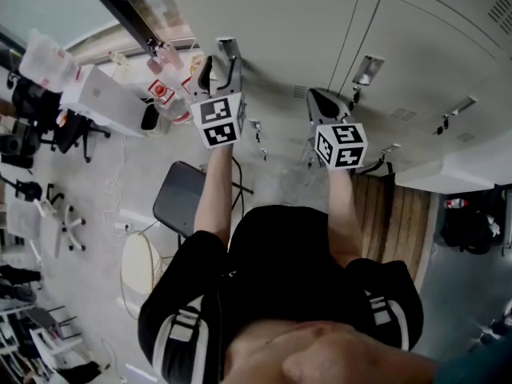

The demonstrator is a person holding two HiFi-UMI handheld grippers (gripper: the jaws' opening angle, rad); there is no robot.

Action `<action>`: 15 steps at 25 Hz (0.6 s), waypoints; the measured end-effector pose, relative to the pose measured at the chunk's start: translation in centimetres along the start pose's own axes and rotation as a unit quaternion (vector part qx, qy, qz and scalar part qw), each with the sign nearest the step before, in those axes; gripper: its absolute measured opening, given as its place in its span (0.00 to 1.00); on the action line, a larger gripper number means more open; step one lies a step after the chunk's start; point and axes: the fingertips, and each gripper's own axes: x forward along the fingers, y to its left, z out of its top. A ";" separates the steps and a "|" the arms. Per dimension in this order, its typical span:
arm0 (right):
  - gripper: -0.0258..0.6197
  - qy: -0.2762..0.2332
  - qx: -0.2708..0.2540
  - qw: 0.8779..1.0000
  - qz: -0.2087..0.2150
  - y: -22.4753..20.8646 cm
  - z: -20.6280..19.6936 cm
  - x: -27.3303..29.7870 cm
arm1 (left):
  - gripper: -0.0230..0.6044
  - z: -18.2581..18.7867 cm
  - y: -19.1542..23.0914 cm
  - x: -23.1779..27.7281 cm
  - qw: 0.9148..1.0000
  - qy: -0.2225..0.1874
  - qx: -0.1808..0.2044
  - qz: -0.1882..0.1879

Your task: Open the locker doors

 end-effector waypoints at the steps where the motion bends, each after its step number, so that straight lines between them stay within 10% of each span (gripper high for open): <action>1: 0.07 0.000 0.000 1.000 -0.002 -0.1 0.0 -0.1 | 0.40 -0.1 0.2 0.1 1.000 0.004 0.000 0.007; 15: 0.07 0.005 0.014 1.000 -0.014 -1.7 -0.8 -1.2 | 0.23 -0.8 -0.1 0.2 0.999 0.018 -0.009 0.027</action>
